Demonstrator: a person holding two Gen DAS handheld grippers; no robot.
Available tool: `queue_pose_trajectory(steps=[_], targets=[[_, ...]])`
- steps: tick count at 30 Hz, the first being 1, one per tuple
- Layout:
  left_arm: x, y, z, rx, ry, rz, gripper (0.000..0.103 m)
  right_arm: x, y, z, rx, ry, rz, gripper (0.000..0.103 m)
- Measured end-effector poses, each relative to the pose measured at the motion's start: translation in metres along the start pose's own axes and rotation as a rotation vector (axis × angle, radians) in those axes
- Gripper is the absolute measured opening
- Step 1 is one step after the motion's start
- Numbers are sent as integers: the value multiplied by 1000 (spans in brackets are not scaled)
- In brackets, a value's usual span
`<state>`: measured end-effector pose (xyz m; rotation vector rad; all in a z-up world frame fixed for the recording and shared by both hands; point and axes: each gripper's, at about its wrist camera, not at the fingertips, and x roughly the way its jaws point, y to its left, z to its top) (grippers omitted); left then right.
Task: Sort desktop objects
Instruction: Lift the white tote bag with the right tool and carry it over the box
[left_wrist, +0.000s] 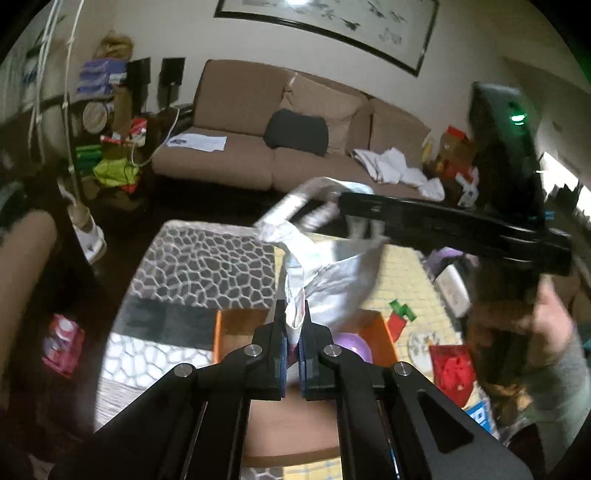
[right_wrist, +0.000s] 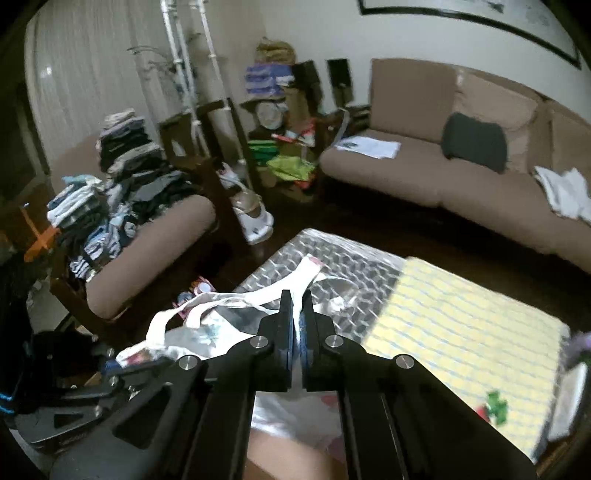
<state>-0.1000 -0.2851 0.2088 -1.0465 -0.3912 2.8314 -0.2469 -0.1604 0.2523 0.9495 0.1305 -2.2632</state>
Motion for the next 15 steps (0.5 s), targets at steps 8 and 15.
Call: queue_pose_trajectory(steps=[8,15], targets=[[106,-9,-97,-116,247,-65,3,90,-29,-95,-46,226,-41,3],[126,0,-123,-185,327,-41,3,117,-29,-120,-160,323,-66,3]])
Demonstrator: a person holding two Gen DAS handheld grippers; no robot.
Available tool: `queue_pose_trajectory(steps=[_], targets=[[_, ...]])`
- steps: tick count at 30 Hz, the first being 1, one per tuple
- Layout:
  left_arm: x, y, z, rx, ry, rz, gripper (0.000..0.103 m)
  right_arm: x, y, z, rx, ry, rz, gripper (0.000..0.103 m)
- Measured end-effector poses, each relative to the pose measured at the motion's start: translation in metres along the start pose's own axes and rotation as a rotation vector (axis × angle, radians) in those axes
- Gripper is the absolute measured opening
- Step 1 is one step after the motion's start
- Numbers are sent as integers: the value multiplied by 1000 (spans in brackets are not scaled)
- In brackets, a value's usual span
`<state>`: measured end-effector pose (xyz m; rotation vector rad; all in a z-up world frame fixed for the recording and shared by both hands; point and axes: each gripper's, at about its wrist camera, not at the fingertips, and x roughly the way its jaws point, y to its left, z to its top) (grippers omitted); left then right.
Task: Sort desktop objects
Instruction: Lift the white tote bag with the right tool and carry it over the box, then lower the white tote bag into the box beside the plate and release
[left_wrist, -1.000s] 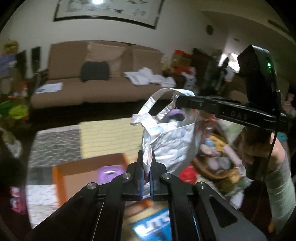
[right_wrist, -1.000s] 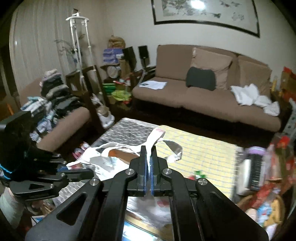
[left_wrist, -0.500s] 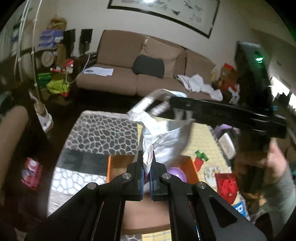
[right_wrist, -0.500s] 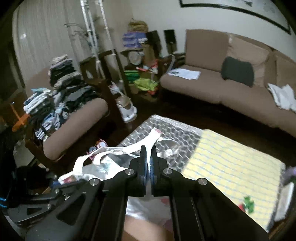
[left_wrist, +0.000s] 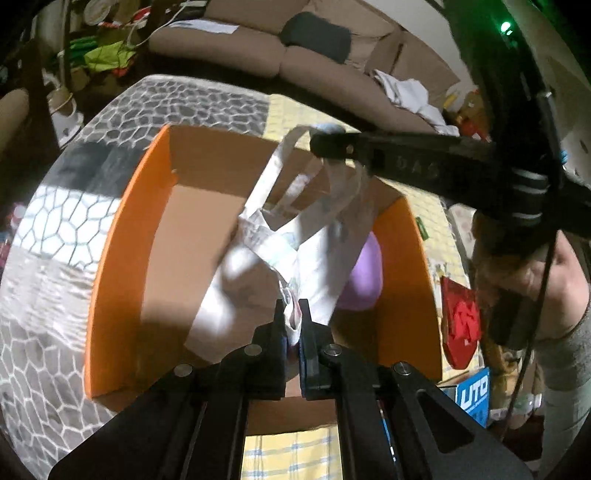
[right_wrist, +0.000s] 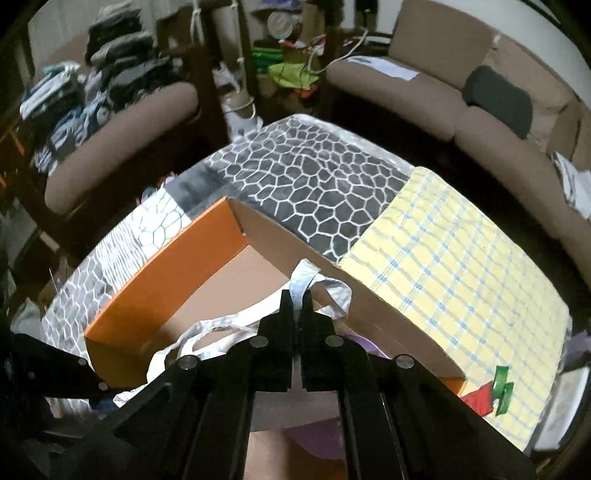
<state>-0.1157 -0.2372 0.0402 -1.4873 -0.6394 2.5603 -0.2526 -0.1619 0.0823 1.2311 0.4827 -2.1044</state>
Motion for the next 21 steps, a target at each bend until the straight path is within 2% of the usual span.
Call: queue_pose_trajectory(steps=[2,3,4,6,8,9,11,13,15,17,21], targets=[[3,10,-2,-32,22,22,4,1,12,6,-21,-1,27,6],[9,16,-3,-41,41,58,4,7,21,9,-31,20,45,14],[13,20,-4,-46,56,84,4,12,31,10,-49,57,41,33],[23,33,-6,-76,96,111,5,18,46,5,-117,93,-61,55],[25,39,-7,-90,106,95,9,8,48,-1,-143,61,-108,56],[25,38,-8,-86,116,94,13,-3,38,-5,-107,33,-116,56],[22,38,-10,-85,129,99,43,-16,10,-12,14,24,-106,56],[16,36,-12,-78,125,96,53,-15,-28,-23,202,78,-51,56],[5,35,-10,-86,105,84,54,-5,-51,-38,280,129,-49,55],[-10,35,-8,-82,54,71,54,5,-58,-51,296,157,-49,54],[-24,33,0,-64,-20,106,57,29,-62,-65,368,190,8,52]])
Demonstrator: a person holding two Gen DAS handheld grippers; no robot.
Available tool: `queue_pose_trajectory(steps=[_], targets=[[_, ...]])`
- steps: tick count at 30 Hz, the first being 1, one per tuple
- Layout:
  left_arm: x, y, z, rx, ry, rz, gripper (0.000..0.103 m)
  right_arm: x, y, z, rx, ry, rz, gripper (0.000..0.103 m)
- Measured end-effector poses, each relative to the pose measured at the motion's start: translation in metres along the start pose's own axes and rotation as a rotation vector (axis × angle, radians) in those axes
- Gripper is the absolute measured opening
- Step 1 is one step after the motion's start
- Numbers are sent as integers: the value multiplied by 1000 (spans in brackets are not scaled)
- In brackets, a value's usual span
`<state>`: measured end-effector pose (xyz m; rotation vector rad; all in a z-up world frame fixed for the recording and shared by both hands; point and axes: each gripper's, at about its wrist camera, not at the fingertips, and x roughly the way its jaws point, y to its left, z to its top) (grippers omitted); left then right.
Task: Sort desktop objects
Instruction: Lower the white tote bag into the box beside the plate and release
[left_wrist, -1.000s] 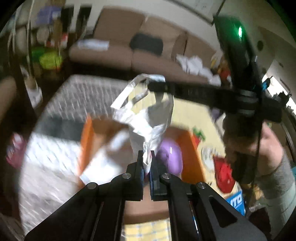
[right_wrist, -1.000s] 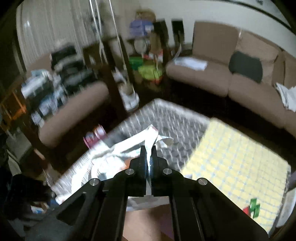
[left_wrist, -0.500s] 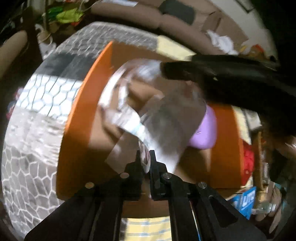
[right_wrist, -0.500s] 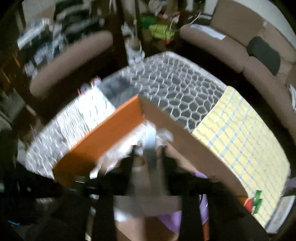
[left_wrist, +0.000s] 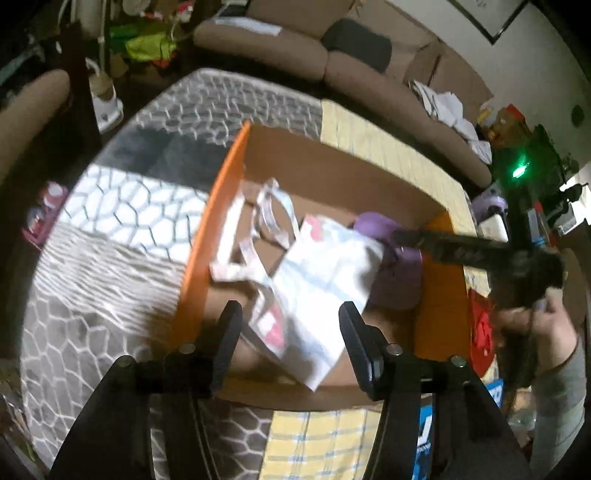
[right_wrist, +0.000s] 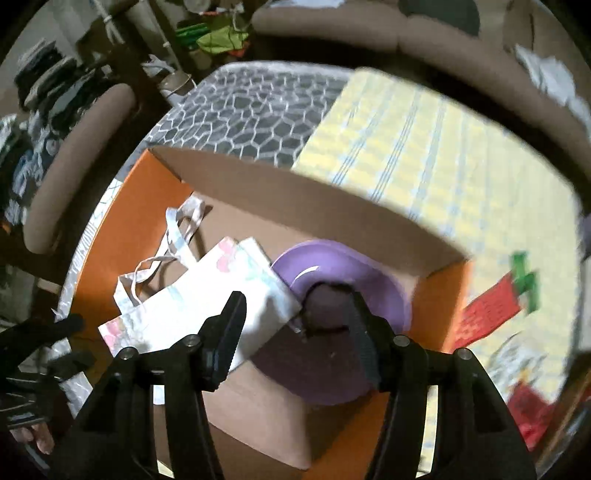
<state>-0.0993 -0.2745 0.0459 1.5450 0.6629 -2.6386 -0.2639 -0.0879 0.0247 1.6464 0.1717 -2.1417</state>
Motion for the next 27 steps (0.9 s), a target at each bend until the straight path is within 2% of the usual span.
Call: queue_pose_trajectory(steps=[2,4,9,14,17,20,22,24,26,27], targets=[[2,1,2,-10,1,-19,57,11,2,-3,10,13,13,49],[7,0,2,-1,13,-23,57,21,3,-4,15,36,13,39],[16,0,0,10,35,-30,57,36,3,-7,48,64,56,23],[23,-4,-3,32,54,-38,57,45,-7,-8,110,75,88,25],[27,-8,-5,49,63,-34,57,47,-10,-9,136,79,77,25],[29,-12,-5,65,70,-39,56,45,-13,-9,148,67,67,36],[32,-14,-4,76,79,-31,56,45,-14,-7,147,66,51,37],[33,-12,-2,67,85,-29,56,44,-12,-4,130,63,73,36],[33,-9,0,61,86,-28,56,44,-8,-2,117,67,93,24],[31,-8,0,60,82,-21,56,44,-7,-1,112,64,109,9]])
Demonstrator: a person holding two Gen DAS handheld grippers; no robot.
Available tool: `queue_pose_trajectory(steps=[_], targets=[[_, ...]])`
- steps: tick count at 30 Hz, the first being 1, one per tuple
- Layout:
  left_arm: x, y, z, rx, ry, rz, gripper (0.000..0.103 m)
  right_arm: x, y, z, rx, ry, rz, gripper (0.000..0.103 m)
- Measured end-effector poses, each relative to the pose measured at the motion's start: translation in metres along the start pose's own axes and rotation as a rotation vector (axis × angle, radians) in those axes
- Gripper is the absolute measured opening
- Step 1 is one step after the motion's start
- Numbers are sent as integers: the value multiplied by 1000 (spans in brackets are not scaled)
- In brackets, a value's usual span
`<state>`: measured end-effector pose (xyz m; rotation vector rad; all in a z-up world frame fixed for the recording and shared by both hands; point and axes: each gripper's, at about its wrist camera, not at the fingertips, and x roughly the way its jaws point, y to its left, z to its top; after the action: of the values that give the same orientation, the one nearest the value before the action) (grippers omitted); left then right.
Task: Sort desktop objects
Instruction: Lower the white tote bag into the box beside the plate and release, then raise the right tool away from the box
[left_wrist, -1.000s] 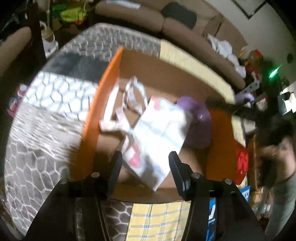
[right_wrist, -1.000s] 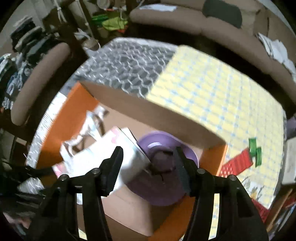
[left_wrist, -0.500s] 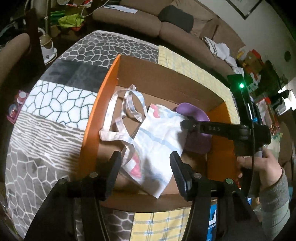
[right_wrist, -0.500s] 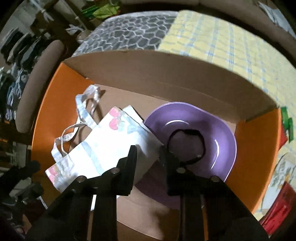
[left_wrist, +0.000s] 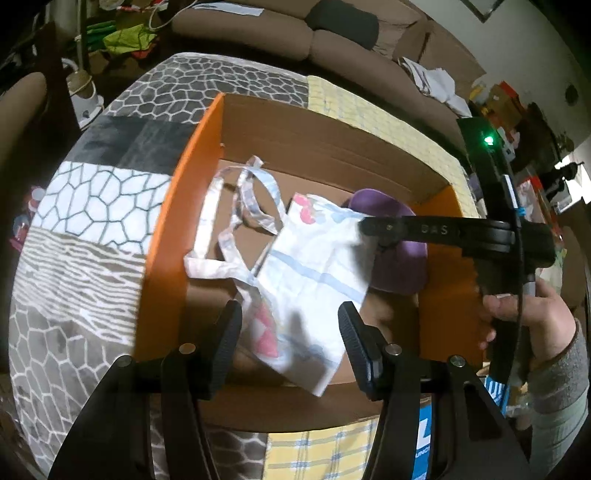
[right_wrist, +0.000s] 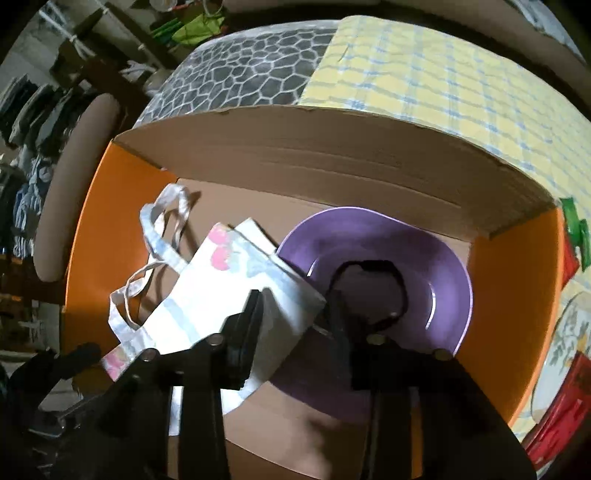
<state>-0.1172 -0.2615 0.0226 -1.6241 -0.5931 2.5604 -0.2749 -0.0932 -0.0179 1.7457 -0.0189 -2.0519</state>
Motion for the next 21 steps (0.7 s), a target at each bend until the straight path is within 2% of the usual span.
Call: queue_pose_trajectory(steps=[1,3,5,6,8,9,10,11,12,13,14,17,19,21], targets=[[-4,3,0,-5,-12,4,56,-2,2,1,-5,-7,2,3],[-16,8,2,-18,-45,3,56,-6,8,3,-30,-35,5,3],[-21,9,3,-16,-49,1,56,-8,10,4,-32,-22,-17,3],[-22,8,4,-12,-46,-6,56,-9,9,4,-28,-11,-31,7],[-19,4,4,-2,-34,-23,56,-12,2,5,0,-26,-53,32],[-17,1,5,1,-26,-36,56,-14,-2,4,13,-44,-57,55],[-13,-2,5,3,-14,-52,56,-15,-5,5,18,-53,-60,60],[-9,-4,5,3,1,-64,56,-15,-6,5,20,-52,-57,60],[-5,-6,5,4,12,-69,56,-12,-8,6,24,-45,-48,57],[-2,-6,4,3,20,-73,56,-9,-8,7,25,-39,-24,45],[2,-6,4,1,30,-72,56,-5,-8,8,23,-28,-7,40],[13,-4,2,0,65,-66,56,5,1,7,5,1,9,28],[17,0,2,-8,75,-51,56,9,7,5,-9,15,32,3],[14,6,2,-28,63,-57,56,4,17,4,-45,-5,22,2]])
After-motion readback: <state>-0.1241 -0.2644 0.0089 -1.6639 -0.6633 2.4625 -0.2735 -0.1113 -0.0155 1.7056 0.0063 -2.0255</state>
